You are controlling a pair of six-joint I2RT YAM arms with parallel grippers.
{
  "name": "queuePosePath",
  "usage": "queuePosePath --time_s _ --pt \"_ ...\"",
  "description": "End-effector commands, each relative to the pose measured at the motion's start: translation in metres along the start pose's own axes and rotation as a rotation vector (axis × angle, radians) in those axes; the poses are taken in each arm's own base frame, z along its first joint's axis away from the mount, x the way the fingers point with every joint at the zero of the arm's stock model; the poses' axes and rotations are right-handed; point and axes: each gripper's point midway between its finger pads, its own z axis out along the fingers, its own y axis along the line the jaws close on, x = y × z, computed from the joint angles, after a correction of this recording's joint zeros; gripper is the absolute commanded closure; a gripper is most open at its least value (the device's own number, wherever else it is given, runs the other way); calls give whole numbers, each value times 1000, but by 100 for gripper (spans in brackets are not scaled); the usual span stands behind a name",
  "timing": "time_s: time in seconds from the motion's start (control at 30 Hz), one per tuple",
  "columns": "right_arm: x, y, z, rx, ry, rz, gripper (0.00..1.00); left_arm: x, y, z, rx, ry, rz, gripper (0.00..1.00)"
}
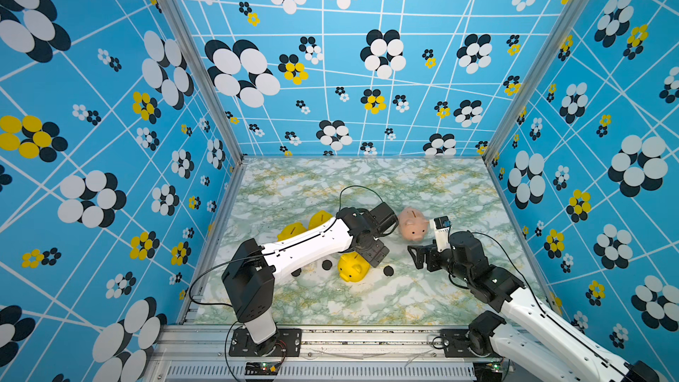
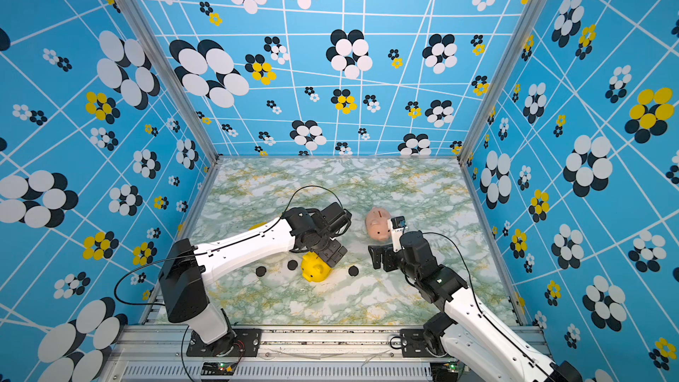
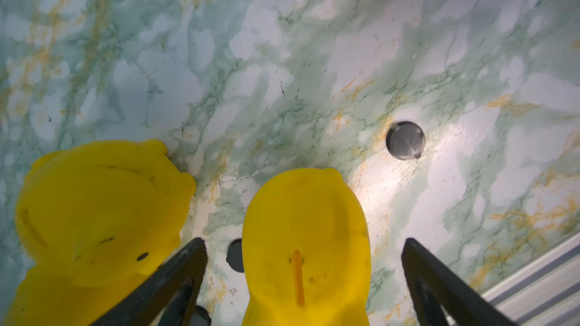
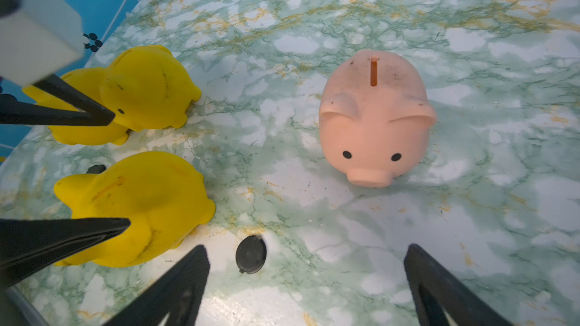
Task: Open piggy banks
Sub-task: Adjust the piggy bank at the center of the board, then move the piggy bank to the center of the board.
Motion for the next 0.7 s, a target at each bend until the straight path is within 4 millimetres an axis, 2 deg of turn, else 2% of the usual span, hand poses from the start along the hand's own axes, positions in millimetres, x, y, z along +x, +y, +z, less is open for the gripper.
queuePosePath --time_s 0.0,0.07,0.23,0.37,0.53,0.67 --pt "15 10 -3 -61 62 47 1 27 -10 -13 136 98 -24 1" --pt "20 14 -3 -76 80 55 1 33 -12 -5 148 117 -33 1" --pt "26 26 1 -108 102 41 1 47 1 19 55 160 -89 0" --pt "33 34 6 -125 113 41 1 55 9 33 -11 186 -134 4" --pt "39 42 10 -149 118 48 2 43 20 49 -80 173 -182 12" --pt "45 48 13 -171 135 50 4 22 46 61 -143 171 -257 18"
